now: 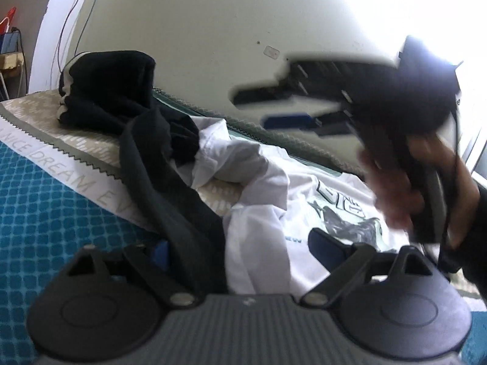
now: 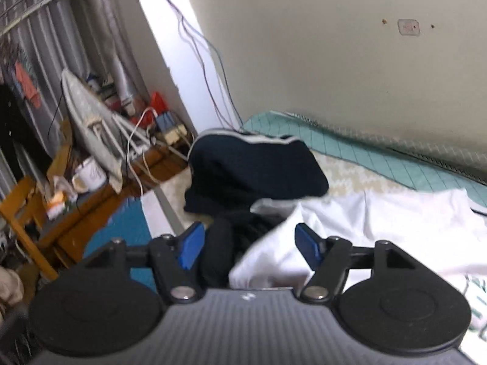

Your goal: Fold small clothes

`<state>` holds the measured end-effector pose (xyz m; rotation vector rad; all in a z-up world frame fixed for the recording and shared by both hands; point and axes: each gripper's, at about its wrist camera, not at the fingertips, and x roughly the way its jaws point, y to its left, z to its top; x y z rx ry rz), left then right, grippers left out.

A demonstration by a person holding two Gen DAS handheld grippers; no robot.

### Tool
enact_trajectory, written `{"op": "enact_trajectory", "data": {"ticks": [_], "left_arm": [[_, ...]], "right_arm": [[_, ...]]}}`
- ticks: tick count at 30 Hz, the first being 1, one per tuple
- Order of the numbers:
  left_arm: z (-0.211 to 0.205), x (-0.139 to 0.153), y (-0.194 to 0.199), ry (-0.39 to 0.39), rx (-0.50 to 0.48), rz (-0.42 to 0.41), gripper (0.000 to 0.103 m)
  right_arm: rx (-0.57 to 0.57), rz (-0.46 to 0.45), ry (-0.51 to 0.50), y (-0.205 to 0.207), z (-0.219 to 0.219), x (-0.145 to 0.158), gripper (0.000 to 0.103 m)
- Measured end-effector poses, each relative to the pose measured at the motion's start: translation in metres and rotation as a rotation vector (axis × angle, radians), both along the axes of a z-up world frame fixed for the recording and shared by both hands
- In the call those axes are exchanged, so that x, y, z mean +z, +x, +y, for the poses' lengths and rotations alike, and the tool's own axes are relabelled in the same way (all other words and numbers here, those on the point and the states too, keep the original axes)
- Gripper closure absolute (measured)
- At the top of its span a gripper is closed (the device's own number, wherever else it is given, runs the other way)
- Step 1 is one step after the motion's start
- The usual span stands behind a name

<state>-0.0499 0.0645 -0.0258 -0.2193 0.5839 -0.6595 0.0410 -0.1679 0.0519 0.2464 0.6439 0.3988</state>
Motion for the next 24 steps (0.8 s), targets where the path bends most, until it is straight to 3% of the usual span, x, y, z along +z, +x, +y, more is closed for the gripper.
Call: {"op": "enact_trajectory", "data": {"ticks": [4,6,8,9,10,11,12,13,15,18,20,22,24], "left_arm": [[0.036,0.017,0.009,-0.073,0.109,-0.002,0.011],[0.048,0.018,0.026,-0.070,0.172,0.052,0.017],[0.046,0.012,0.046,-0.030,0.177,0.139,0.053],[0.040,0.006,0.058,-0.004,0.158,0.190,0.060],[0.030,0.001,0.069,0.027,0.130,0.235,0.076],[0.022,-0.003,0.075,0.059,0.121,0.238,0.092],[0.017,0.001,0.080,0.098,0.128,0.222,0.098],[0.017,0.007,0.089,0.100,0.115,0.236,0.098],[0.036,0.030,0.099,0.008,0.157,0.211,0.098],[0.068,0.074,0.106,0.016,0.344,0.082,0.098],[0.082,0.091,0.112,0.020,0.370,0.080,0.098],[0.092,0.101,0.112,0.018,0.373,0.082,0.096],[0.092,0.103,0.110,0.042,0.391,0.078,0.087]], "right_arm": [[-0.012,-0.062,-0.113,-0.029,-0.011,-0.001,0.041],[-0.046,-0.091,-0.130,-0.044,-0.027,-0.002,0.042],[-0.085,-0.094,-0.110,-0.057,-0.044,-0.003,0.042],[-0.100,-0.085,-0.084,-0.058,-0.050,-0.007,0.042],[-0.109,-0.068,-0.064,-0.054,-0.052,-0.014,0.044],[-0.123,-0.042,-0.053,-0.050,-0.052,-0.022,0.050],[-0.137,-0.008,-0.046,-0.046,-0.050,-0.030,0.056],[-0.149,0.041,-0.032,-0.037,-0.047,-0.042,0.059],[-0.110,0.128,0.075,-0.023,-0.036,-0.064,0.061],[0.116,0.193,0.199,-0.014,-0.002,-0.081,0.058],[0.173,0.172,0.216,-0.020,0.006,-0.079,0.052],[0.162,0.117,0.190,-0.033,-0.003,-0.070,0.045],[0.127,0.066,0.174,-0.050,-0.022,-0.059,0.044]]}}
